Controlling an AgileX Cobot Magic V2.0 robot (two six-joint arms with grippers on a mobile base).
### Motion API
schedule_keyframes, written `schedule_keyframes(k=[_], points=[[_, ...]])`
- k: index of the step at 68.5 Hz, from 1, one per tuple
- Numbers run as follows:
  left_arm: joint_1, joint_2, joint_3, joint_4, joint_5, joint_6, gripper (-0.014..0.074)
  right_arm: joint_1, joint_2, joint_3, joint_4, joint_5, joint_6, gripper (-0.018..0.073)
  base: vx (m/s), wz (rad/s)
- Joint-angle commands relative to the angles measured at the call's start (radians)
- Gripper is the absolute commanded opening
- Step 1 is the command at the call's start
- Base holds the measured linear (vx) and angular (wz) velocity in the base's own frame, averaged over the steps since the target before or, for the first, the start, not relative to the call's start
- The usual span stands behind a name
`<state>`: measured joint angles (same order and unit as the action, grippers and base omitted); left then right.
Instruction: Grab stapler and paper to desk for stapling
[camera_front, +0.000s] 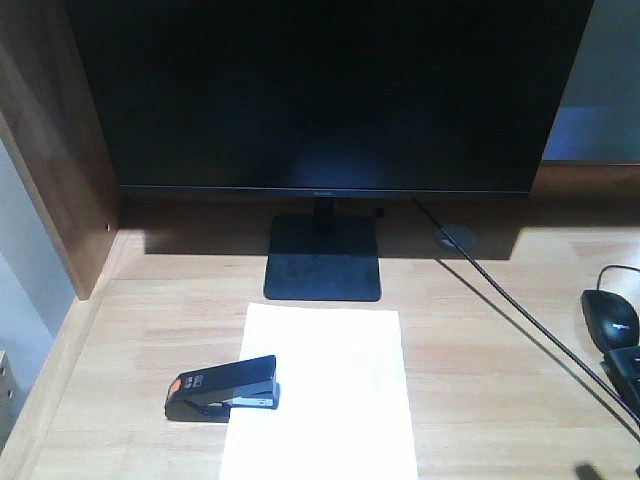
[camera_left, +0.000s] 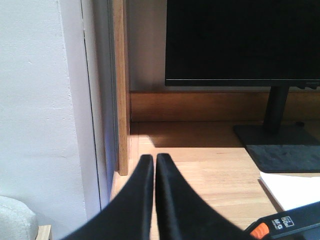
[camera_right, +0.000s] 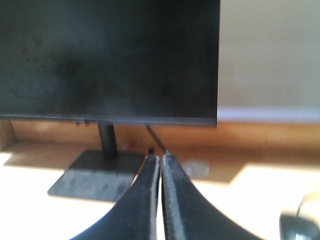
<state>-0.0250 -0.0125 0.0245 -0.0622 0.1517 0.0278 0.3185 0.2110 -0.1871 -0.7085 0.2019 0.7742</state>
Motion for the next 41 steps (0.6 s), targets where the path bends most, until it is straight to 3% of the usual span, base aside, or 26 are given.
schedule_keyframes(k=[1,12,20,28,41], points=[[0.002,-0.015,0.010,-0.008,-0.085,-0.010,-0.0006,0.001,0.008,-0.025,0.222,-0.037,-0.247,-0.0010,0.00,0.00],[0.002,-0.015,0.010,-0.008,-0.085,-0.010,-0.0006,0.001,0.008,-0.025,0.546,-0.058,-0.605,-0.0010,0.00,0.00],[0.002,-0.015,0.010,-0.008,-0.085,-0.010,-0.0006,0.000,0.008,-0.025,0.676,-0.088,-0.774,-0.0010,0.00,0.00],[0.002,-0.015,0.010,-0.008,-0.085,-0.010,-0.0006,-0.036,0.008,-0.025,0.709,-0.092,-0.810,-0.0010,0.00,0.00],[0.002,-0.015,0.010,-0.008,-0.085,-0.010,-0.0006,-0.178,-0.003,0.008,0.741,-0.097,-0.809,-0.0010,0.00,0.00]])
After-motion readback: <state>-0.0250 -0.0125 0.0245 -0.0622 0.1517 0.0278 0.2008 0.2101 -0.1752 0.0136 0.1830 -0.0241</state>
